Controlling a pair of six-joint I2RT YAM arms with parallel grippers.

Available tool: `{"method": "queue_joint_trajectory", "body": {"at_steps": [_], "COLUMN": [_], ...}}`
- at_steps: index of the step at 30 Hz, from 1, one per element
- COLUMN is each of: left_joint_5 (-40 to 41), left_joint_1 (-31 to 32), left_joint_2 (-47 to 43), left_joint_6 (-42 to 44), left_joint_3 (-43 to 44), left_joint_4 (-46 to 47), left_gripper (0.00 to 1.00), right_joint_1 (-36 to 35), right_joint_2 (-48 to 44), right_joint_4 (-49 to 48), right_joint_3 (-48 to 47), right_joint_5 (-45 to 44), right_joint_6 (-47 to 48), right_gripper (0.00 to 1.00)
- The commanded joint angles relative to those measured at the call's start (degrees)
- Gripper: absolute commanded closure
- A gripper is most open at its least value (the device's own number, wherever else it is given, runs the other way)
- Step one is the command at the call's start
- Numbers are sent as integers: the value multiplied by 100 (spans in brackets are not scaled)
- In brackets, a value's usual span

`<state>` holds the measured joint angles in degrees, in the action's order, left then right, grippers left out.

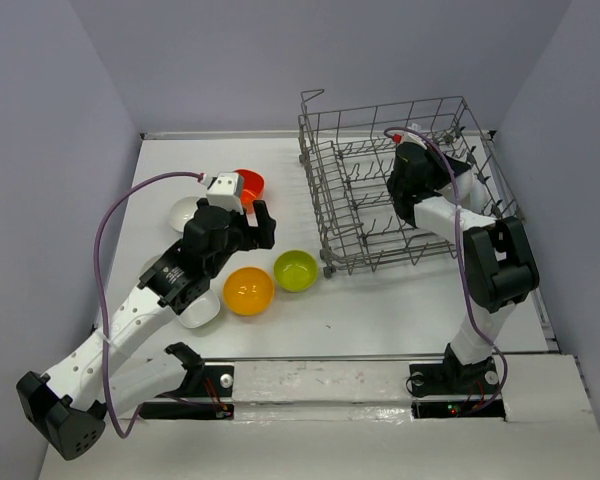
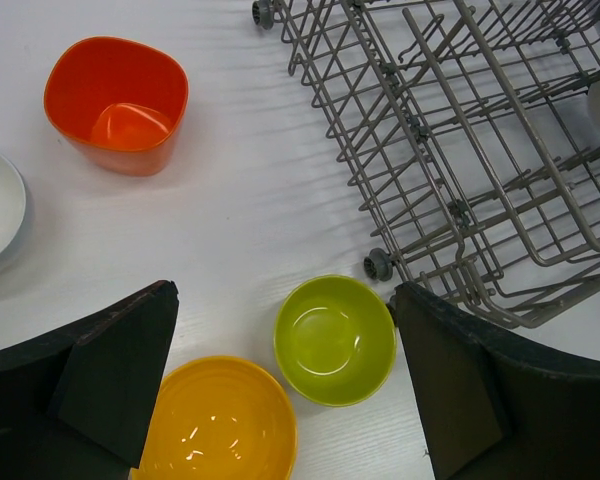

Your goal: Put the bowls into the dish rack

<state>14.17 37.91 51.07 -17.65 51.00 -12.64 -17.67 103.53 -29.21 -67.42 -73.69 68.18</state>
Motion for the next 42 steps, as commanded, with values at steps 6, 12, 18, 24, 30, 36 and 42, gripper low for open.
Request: {"method": "queue_joint_trajectory", "body": {"at_steps": [6,12,18,24,30,36,42], "left_joint_5": [112,121,121,121,129,121,138], "left_joint_1": [58,59,85,138,164,182,190], "left_joint_2": [61,61,70,96,96,114,123], "left_joint_6": [60,69,69,69,77,77,86], "left_joint_3": [-82,-82,-82,-91,-91,-91,-91], "left_joint_4": [183,175,175,175,166,166,166], "left_gripper": [1,1,1,1,1,1,1], "right_joint_1": [115,115,115,115,115,115,62], "right_joint_2": [-359,-342,-394,-430,-439,-228,-113], "right_joint_4": [-515,-524,-577,-1110,-1403,-1613,-1746], "right_joint_3": [36,124,247,431,660,581,537], "right_joint_5": [-84,-40,56,205,347,312,346], "right_joint_6": [257,292,301,713,1039,1144,1206], "right_gripper": [99,99,98,98,98,98,98]}}
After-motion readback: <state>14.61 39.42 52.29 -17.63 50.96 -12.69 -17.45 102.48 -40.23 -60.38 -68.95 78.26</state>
